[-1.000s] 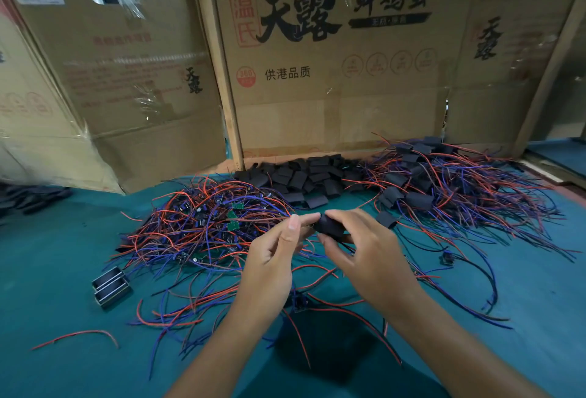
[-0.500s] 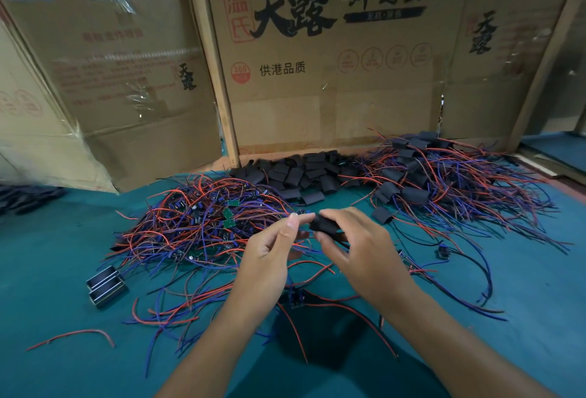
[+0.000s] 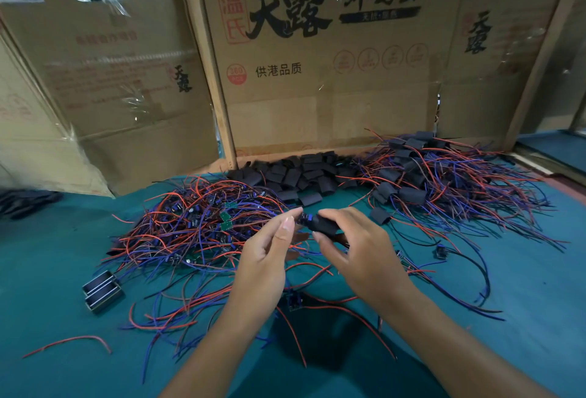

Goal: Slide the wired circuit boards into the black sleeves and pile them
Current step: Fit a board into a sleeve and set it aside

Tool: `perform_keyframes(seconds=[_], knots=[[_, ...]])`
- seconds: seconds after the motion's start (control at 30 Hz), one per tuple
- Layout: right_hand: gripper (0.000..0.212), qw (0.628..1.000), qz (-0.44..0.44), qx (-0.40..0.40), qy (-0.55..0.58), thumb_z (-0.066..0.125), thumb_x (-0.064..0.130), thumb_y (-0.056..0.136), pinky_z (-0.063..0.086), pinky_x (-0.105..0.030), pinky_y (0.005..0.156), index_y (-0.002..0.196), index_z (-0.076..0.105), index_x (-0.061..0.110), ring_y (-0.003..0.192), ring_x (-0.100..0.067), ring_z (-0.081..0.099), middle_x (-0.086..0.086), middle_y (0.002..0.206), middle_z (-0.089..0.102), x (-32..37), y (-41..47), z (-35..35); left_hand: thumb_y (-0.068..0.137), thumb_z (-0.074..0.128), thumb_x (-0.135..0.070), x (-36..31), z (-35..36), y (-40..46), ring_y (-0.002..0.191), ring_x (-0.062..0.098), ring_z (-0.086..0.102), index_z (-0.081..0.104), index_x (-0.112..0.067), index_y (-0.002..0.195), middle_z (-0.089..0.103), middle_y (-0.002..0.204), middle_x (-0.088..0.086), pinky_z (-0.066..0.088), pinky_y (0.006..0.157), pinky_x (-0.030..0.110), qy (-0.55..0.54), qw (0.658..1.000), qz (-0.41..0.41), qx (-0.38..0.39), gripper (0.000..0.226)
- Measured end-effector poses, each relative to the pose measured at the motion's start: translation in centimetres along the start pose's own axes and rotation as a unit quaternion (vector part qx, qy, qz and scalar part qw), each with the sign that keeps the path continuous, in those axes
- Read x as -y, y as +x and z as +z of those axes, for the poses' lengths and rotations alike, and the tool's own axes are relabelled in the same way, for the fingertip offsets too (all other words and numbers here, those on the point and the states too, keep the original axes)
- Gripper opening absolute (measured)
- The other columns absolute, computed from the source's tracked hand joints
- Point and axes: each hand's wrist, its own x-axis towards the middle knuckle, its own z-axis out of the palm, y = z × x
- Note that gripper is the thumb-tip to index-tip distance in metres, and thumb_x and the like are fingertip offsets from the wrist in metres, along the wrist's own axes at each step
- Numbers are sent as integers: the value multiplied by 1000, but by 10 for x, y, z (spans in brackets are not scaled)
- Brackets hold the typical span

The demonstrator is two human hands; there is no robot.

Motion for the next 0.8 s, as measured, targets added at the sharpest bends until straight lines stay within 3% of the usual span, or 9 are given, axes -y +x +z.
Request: perform_keyframes(seconds=[0.13, 0.37, 0.53, 0.67, 0.73, 0.8], knots=[[27, 1000, -2, -13, 3, 73, 14, 86, 43, -18, 75, 111, 65, 5, 84, -13, 56, -3, 97, 62, -1, 0, -1, 95, 44, -50, 1, 0, 0, 116, 5, 63, 71, -40, 116, 71, 118, -16, 51, 101, 47, 8, 1000, -6, 0, 36], [27, 1000, -16, -20, 11, 72, 11, 87, 50, -31, 75, 111, 66, 2, 88, -20, 62, -8, 100, 65, 2, -1, -1, 93, 44, -50, -2, 3, -2, 115, 0, 62, 66, -30, 126, 70, 118, -21, 53, 96, 32, 1, 999, -9, 31, 45], [27, 1000, -16, -16, 20, 73, 12, 87, 48, -28, 78, 111, 67, 2, 89, -18, 62, -7, 101, 66, 1, -2, -1, 91, 46, -51, 0, 3, -1, 114, 9, 65, 71, -28, 118, 73, 116, -11, 57, 87, 26, -54, 998, -31, 29, 43], [28, 1000, -13, -16, 22, 73, 14, 87, 47, -23, 79, 112, 67, 4, 90, -15, 62, -5, 100, 67, 1, -3, 2, 90, 49, -69, 2, 8, -2, 116, 7, 63, 71, -45, 116, 70, 120, -18, 54, 93, 31, -43, 998, -31, 40, 43], [28, 999, -6, -24, 20, 75, 12, 85, 46, -20, 81, 111, 68, 4, 90, -14, 62, -5, 100, 67, 0, -3, 3, 83, 46, -70, 2, 10, -2, 115, 3, 63, 68, -57, 112, 69, 120, -22, 53, 95, 33, -38, 997, -33, 54, 38], [27, 999, -1, -31, 15, 75, 11, 84, 43, -13, 83, 110, 68, 5, 90, -11, 61, -4, 100, 68, 0, -3, 3, 83, 47, -68, 3, 11, -2, 116, 2, 63, 69, -55, 112, 69, 120, -21, 54, 92, 31, -49, 997, -38, 54, 38]])
